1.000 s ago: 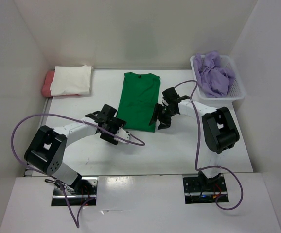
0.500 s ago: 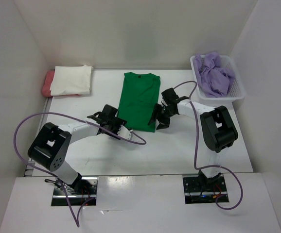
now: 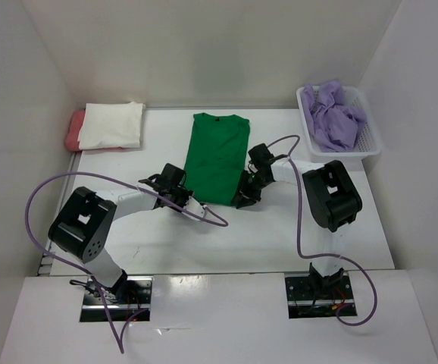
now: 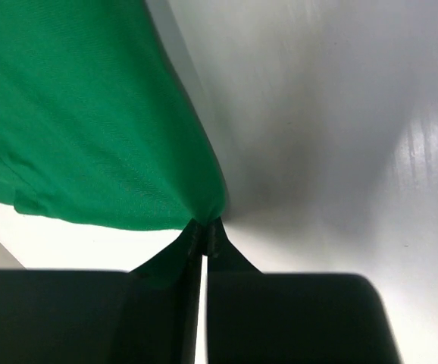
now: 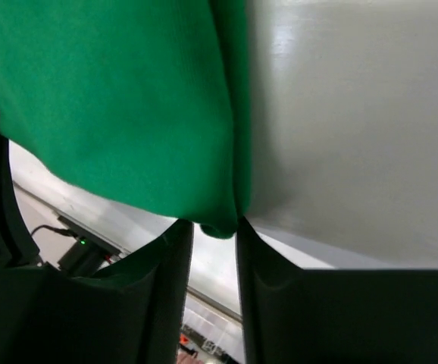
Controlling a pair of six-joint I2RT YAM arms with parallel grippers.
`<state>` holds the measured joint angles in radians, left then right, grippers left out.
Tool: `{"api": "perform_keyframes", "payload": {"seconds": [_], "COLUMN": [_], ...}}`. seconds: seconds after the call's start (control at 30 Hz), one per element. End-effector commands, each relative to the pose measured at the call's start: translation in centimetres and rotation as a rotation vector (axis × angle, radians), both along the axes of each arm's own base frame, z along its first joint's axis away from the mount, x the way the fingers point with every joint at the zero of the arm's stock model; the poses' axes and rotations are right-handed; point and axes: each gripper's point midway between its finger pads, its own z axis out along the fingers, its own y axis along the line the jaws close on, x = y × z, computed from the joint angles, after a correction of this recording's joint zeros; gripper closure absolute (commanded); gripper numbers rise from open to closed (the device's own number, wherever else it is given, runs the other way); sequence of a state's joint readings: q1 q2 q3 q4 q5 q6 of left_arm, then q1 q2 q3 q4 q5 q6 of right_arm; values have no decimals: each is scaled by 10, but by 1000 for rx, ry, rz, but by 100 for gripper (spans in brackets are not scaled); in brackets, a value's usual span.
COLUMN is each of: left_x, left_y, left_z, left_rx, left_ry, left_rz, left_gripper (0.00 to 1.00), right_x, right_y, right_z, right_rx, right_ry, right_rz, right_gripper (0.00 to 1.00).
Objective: Fold and stack the t-shirts
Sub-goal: Grab one side of the 2/3 rectangular tshirt with both arms
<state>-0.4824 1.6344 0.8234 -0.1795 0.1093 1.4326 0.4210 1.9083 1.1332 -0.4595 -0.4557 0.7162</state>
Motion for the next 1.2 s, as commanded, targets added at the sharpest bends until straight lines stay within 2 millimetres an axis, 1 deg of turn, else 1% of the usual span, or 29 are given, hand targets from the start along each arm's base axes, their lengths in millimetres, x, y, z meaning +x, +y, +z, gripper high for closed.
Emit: {"api": "perform_keyframes", "payload": {"seconds": [0.0, 0.03, 0.07, 0.13, 0.17, 0.23, 0.27, 0.33, 0.4, 0.43, 0.47, 0.5, 0.53, 0.57, 0.6, 0.67, 0.73, 0.77, 0.8, 0.83, 0.9, 0.93, 0.97, 1.0, 1.03, 1.07, 1.1, 1.13, 1.17], "left_x": [-5, -5, -5, -3, -7, -13, -21, -35, -49, -55, -62, -70, -78, -90, -96, -116, -127, -140, -145, -162, -173, -185, -191, -186, -191, -194, -194, -191, -188], "left_y": [-4, -4, -4, -7, -7, -9, -5, -6, 0, 4, 4, 11, 8, 14, 14, 17, 15, 21, 21, 28, 19, 25, 19, 11, 12, 6, 2, -5, -11], "left_z": [-4, -4, -4, -1, -4, 2, 0, 0, -1, -2, -3, -1, 0, 0, 7, 11, 23, 25, 34, 38, 59, 66, 76, 92, 101, 113, 123, 142, 150], "left_rx": [2, 2, 2, -9, -11, -22, -8, 15, 38, 56, 60, 72, 76, 103, 94, 127, 132, 158, 151, 173, 129, 138, 105, 70, 66, 26, 2, -40, -69], "left_ry": [30, 30, 30, 26, 49, 83, 113, 135, 150, 156, 173, 199, 216, 251, 257, 295, 289, 327, 325, 385, 405, 450, 461, 449, 471, 485, 489, 475, 480], "left_rz": [-44, -44, -44, -48, -44, -45, -44, -60, -37, -25, -22, 16, 10, 23, 40, 31, 47, 54, 57, 68, 37, 56, 42, 45, 52, 72, 78, 82, 108], "left_gripper": [100, 100, 100, 100, 100, 100, 100, 100, 100, 100, 100, 100, 100, 100, 100, 100, 100, 100, 100, 100, 100, 100, 100, 100, 100, 100, 100, 100, 100], "right_x": [6, 6, 6, 6, 6, 5, 2, -1, -12, -20, -25, -34, -47, -58, -69, -88, -110, -122, -132, -142, -159, -168, -175, -182, -187, -192, -196, -198, -199], "right_y": [2, 2, 2, 2, 2, 1, -1, -1, -7, -11, -11, -12, -11, -11, -13, -7, -8, -3, -2, -4, 3, 0, 0, 4, 4, 6, 10, 8, 10], "right_z": [-15, -15, -15, -15, -15, -9, -10, 2, 6, 5, 14, 16, 22, 24, 24, 36, 42, 49, 58, 62, 81, 86, 91, 104, 113, 121, 138, 143, 152], "right_rx": [-29, -29, -29, -29, -29, -28, -35, -23, -34, -41, -25, -31, -19, -17, -24, -12, -18, -7, 12, 6, 41, 33, 42, 58, 60, 76, 112, 116, 143], "right_ry": [-10, -10, -10, -10, -15, -25, -9, -28, -14, -5, -14, -7, -3, 13, 29, 16, 49, 51, 42, 62, 55, 75, 86, 71, 79, 81, 69, 74, 69], "right_rz": [8, 8, 8, 8, 16, 24, 24, 53, 66, 78, 82, 102, 119, 142, 153, 207, 242, 277, 298, 301, 320, 326, 332, 334, 330, 331, 313, 297, 289], "right_gripper": [67, 73, 84, 94, 100, 100, 100, 100, 100, 100, 100, 100, 100, 100, 100, 100, 100, 100, 100, 100, 100, 100, 100, 100, 100, 100, 100, 100, 100]}}
